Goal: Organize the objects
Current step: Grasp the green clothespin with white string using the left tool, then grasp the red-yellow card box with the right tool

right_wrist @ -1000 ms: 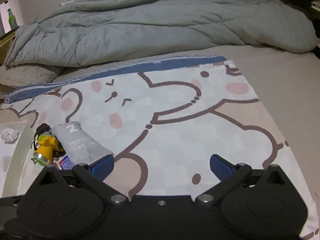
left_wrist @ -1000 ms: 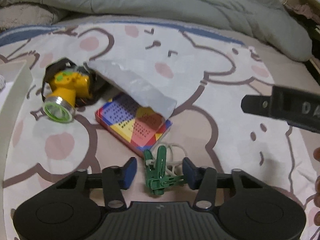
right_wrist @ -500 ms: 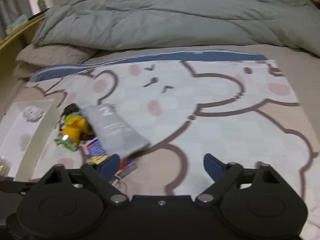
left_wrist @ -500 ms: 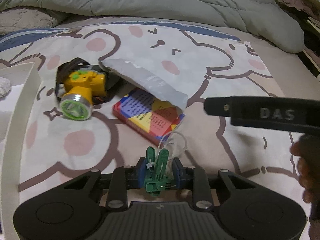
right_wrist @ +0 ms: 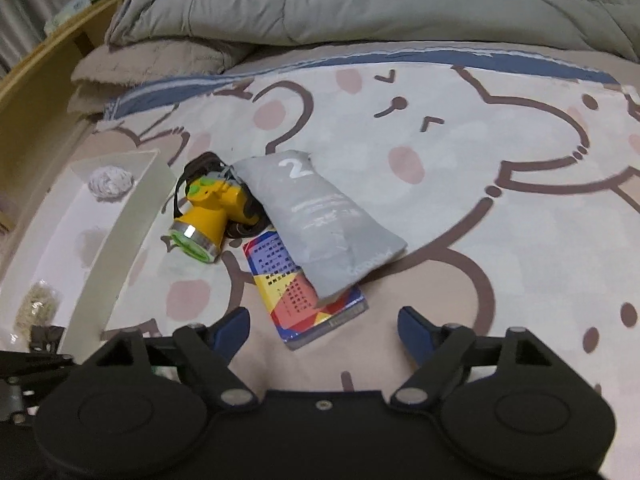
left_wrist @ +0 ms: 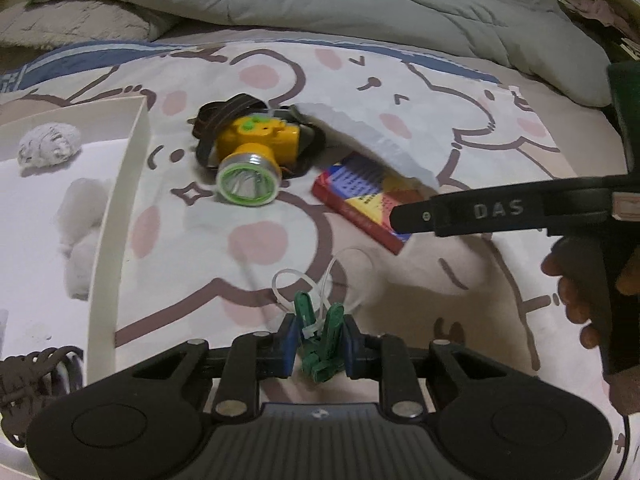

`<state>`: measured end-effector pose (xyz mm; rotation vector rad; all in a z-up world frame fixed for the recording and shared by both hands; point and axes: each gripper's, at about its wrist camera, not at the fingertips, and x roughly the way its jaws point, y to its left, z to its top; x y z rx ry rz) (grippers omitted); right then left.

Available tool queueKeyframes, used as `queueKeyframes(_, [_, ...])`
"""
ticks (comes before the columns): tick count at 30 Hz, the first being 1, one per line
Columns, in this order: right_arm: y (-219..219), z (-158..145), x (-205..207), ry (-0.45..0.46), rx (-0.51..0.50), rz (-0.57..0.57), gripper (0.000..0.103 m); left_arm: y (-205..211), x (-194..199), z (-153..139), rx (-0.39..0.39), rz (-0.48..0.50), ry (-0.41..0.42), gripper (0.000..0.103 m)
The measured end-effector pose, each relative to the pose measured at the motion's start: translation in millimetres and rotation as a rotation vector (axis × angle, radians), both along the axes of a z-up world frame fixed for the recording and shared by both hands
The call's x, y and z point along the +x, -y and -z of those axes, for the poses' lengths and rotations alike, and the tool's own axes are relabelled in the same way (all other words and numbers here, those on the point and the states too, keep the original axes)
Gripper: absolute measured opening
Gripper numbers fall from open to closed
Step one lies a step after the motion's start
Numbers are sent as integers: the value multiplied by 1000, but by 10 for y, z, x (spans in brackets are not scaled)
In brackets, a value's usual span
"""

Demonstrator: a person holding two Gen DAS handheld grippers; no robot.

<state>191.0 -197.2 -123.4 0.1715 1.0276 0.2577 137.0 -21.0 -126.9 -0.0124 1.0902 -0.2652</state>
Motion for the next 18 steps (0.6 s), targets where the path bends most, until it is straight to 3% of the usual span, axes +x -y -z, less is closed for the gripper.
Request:
queueKeyframes(10, [-182,241,77,16,-123,-69,84,-33,-41,57,8,43,-12,24])
queueKeyframes(13, [-203,273,59,19,-159,-110,70,-36,-83,87,9,59,-15,25])
queueKeyframes(15, [-207,245,43,20,-143,-128,39,-36,-109,95,8,68,-17,25])
queueKeyframes(16, [-212,229,31,13,-134,-131,34,-38,-119,93,9,72,-17,26])
queueKeyframes(18, [-231,207,-6,3,-155,-130,15,-34,-138,92,11,80,-18,26])
